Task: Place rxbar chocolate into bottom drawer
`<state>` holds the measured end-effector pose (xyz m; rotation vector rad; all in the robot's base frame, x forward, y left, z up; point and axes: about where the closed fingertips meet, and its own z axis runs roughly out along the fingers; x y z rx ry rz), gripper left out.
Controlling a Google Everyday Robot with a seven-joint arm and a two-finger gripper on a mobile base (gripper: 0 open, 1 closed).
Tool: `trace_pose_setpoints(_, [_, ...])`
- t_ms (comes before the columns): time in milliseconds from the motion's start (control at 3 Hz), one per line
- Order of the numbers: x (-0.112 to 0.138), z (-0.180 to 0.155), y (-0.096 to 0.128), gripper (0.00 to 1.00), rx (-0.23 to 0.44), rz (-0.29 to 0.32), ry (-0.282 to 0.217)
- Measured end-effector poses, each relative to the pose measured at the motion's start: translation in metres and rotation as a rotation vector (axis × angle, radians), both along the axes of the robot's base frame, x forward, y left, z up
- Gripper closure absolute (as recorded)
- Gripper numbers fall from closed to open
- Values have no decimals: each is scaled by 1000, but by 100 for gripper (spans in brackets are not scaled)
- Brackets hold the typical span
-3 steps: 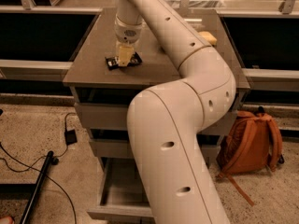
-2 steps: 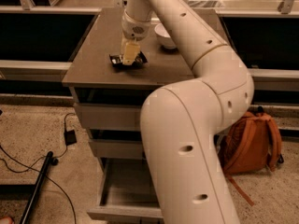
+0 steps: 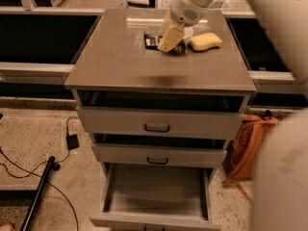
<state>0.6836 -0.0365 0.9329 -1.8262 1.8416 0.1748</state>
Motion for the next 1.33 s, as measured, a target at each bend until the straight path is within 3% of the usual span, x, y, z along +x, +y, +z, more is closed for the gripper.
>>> trace_pose_setpoints(333, [-43,46,-49,100,-5,-79,-168])
trace_pose_setpoints(667, [-63,33,-84,100,-32,-134,-161])
trace_pose_setpoints(1000, [-54,11,-76,100,-23,-117,-116])
trace_pose_setpoints(1333, [-73,-4,-61,100,35,-82,-103])
